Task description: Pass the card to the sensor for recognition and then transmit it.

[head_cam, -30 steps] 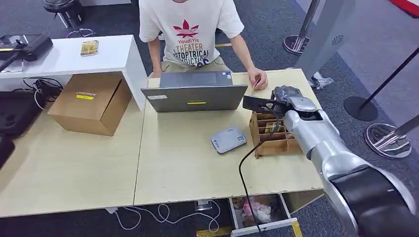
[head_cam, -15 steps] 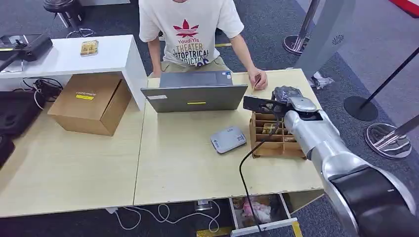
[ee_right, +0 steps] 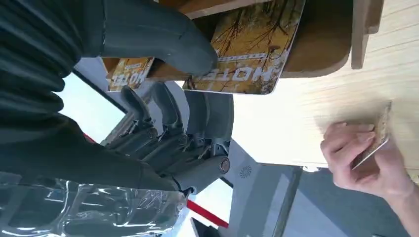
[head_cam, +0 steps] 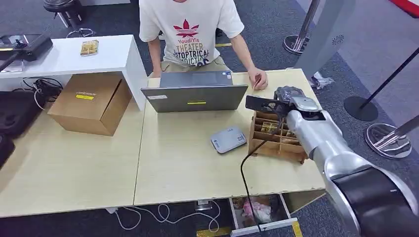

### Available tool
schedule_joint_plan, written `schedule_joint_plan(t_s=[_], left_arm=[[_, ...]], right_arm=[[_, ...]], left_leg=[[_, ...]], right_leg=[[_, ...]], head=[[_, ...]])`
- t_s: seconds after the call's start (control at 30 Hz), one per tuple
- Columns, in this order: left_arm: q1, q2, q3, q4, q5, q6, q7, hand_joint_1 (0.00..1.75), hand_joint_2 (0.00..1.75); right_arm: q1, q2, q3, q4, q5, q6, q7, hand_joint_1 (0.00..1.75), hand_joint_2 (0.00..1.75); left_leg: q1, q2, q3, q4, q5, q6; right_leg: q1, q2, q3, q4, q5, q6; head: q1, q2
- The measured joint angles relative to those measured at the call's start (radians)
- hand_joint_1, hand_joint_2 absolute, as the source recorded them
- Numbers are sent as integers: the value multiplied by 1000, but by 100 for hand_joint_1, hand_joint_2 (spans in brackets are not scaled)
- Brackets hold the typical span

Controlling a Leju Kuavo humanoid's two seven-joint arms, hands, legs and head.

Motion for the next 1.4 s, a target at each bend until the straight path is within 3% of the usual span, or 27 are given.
schedule_joint_plan(t_s=[0.17,0.2,0.23,0.47,0.5,0.57,0.67,0.73,0.8,0.93,1.2,1.33,1.4], left_arm=[[0,3,-7,0,-4,-6,-5,0,0],[0,3,-8,0,-5,-6,-5,0,0],[0,3,-10,0,-6,-6,-6,0,0],[-1,3,-15,0,-10,-9,-8,0,0],[-1,3,-16,0,-11,-9,-11,0,0],[-1,3,-16,0,-13,-9,-14,0,0],[-1,3,-17,0,-13,-10,-15,0,0],[-1,3,-18,0,-14,-10,-15,0,0],[-1,3,-18,0,-14,-10,-16,0,0],[-2,3,-21,0,-14,-10,-16,0,0],[-2,3,-21,0,-15,-10,-16,0,0],[-2,3,-21,0,-7,-6,-6,0,0],[-2,2,-21,0,0,0,-3,0,0]], right_arm=[[0,-14,-3,0,0,-1,-2,133,175],[0,-16,-3,0,0,-1,-2,73,175],[0,-18,-3,0,0,-1,-2,38,175],[4,-32,-6,0,0,-4,-7,63,175],[5,-34,-6,0,0,-5,-8,30,175],[6,-38,-7,0,0,-8,-8,19,175],[6,-43,-8,-2,0,-15,-10,42,175],[6,-47,-8,-3,0,-16,-11,70,175],[8,-48,-10,-3,0,-16,-11,73,175],[15,-50,-10,-3,0,-17,-13,58,175],[16,-51,-13,-5,0,-20,-10,66,175],[16,-51,-13,-8,9,-18,-10,44,175],[15,-47,-13,-9,12,-13,-10,42,175]], left_leg=[[0,0,0,0,0,0],[0,0,0,0,0,0],[0,0,0,0,0,0],[0,0,0,0,0,0],[0,0,0,0,0,0],[0,0,0,0,0,0],[0,0,0,0,0,0],[0,0,0,0,0,0],[0,0,0,0,0,0],[0,0,0,0,0,0],[0,0,0,0,0,0],[0,0,0,0,0,0],[0,0,-1,0,0,0]], right_leg=[[0,0,0,0,0,0],[0,0,0,0,0,0],[0,0,0,0,0,0],[0,0,0,0,0,0],[0,0,0,0,0,0],[0,0,0,0,0,0],[0,0,0,0,0,0],[0,0,0,0,0,0],[0,0,0,0,0,0],[0,0,0,0,0,0],[0,0,0,0,0,0],[0,0,0,0,0,0],[0,0,1,0,0,0]], head=[[0,0],[0,0],[0,0],[0,0],[0,0],[0,0],[0,0],[0,0],[0,0],[0,0],[0,0],[0,0],[0,0]])
